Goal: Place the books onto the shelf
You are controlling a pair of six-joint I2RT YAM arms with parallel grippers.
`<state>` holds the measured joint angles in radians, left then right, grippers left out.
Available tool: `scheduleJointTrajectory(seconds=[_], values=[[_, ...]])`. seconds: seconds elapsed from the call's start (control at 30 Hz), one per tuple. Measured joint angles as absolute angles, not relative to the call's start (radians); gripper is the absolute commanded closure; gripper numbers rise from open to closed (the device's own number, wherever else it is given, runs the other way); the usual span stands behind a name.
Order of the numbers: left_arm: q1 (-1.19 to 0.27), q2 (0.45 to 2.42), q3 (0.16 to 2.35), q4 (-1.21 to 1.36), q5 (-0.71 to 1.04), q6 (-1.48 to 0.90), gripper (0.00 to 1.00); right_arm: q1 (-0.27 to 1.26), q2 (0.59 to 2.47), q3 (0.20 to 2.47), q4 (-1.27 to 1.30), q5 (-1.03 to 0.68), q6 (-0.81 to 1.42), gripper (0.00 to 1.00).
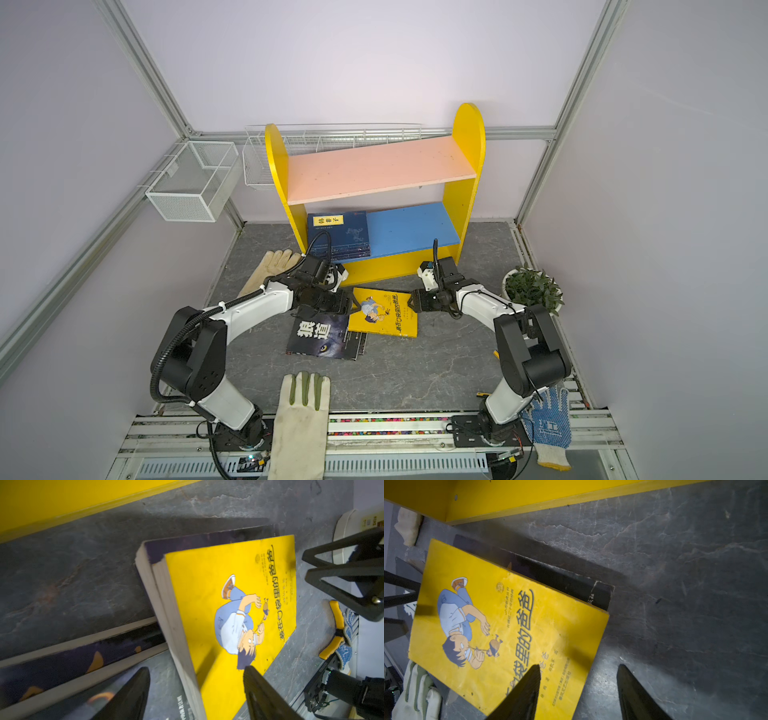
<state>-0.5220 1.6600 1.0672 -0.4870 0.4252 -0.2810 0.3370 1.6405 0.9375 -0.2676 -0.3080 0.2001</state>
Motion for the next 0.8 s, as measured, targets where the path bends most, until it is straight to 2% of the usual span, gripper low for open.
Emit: scheduleJointTrajectory(seconds=[0.27, 0.57, 0.8], values=[[-0.541, 1.676, 1.082, -0.519, 0.435, -0.246, 0.37, 0.335, 1.657, 0.926, -0.279, -0.335, 0.202, 0.39], [-0.574, 1.694, 1.117, -0.539, 0.439, -0.183, 0.35, 0.335, 1.669, 0.919, -0.285, -0.397, 0.198, 0.40], [-0.581, 1.703, 1.145, -0.572, 0.454, -0.133, 0.38, 0.332, 1.669, 0.916, -0.287, -0.439, 0.194, 0.40]])
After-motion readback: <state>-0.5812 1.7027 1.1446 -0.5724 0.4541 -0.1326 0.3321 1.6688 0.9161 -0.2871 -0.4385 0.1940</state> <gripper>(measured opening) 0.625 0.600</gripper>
